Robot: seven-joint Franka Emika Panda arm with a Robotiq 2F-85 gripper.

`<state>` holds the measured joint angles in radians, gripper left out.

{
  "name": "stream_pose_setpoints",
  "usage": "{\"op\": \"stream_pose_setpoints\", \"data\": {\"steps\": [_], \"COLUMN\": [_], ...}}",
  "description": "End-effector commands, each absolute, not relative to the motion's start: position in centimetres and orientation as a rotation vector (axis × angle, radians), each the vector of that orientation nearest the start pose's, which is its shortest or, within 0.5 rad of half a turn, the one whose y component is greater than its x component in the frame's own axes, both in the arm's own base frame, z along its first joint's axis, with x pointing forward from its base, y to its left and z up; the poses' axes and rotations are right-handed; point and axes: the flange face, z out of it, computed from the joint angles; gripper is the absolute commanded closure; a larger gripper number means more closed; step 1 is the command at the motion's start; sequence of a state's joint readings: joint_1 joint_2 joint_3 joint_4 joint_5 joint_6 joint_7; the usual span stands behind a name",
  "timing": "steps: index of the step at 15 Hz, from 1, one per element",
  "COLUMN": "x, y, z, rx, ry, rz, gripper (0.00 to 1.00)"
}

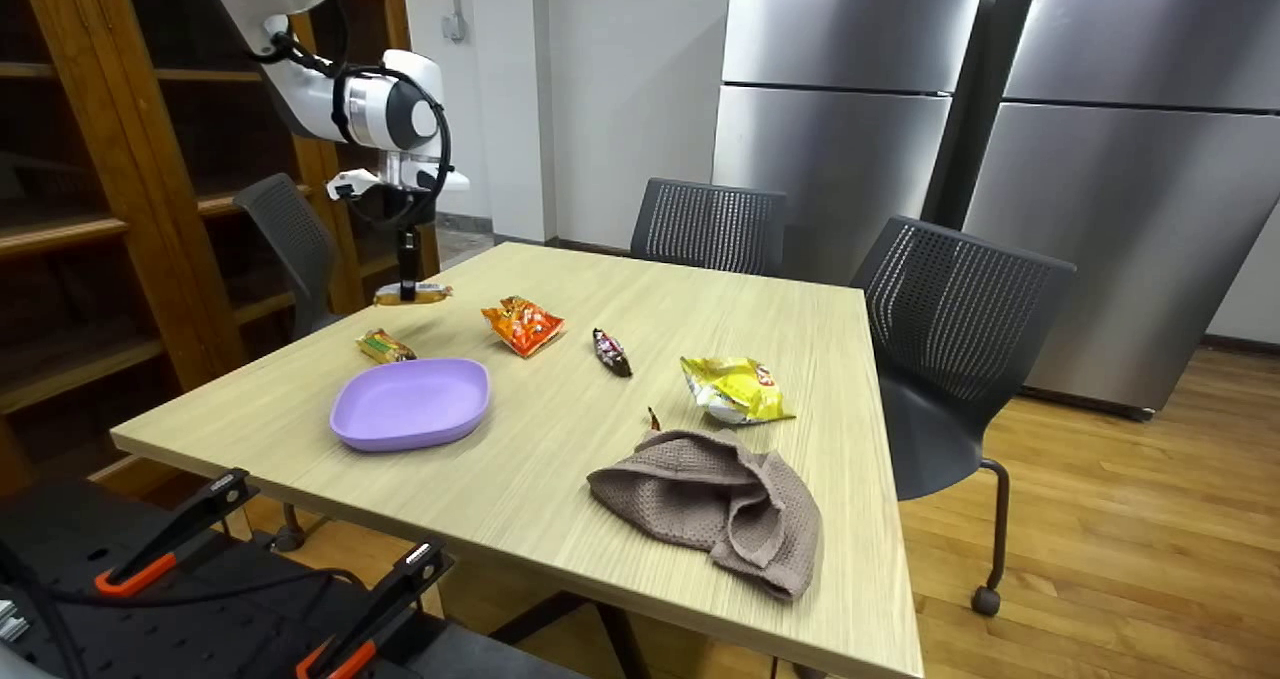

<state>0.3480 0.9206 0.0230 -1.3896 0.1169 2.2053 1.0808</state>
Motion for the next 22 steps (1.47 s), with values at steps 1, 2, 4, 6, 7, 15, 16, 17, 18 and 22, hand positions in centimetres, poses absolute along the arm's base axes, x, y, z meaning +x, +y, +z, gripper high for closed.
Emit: {"op": "stream_pose_setpoints", "data": {"steps": [1, 2, 4, 6, 7, 15, 16, 17, 18, 22], "x": [64.1, 63.5, 62.4, 61.1, 60.5, 55.6, 55.1, 54.6, 54.2, 52.9], "y": [24.6, 24.1, 23.2, 22.2, 21.6, 17.6, 17.1, 16.7, 16.4, 15.3], "z": [16.1, 16.1, 16.1, 16.0, 16.0, 15.4, 15.4, 15.4, 15.5, 15.5], "rx": [-2.917, -2.922, -2.926, -2.925, -2.924, -2.888, -2.887, -2.887, -2.887, -2.887], "ry": [1.218, 1.222, 1.236, 1.252, 1.259, 1.326, 1.332, 1.337, 1.344, 1.36], "rz": [0.226, 0.231, 0.23, 0.23, 0.228, 0.175, 0.176, 0.176, 0.181, 0.218], "gripper": [0.84, 0.84, 0.84, 0.84, 0.84, 0.84, 0.84, 0.84, 0.84, 0.84]}}
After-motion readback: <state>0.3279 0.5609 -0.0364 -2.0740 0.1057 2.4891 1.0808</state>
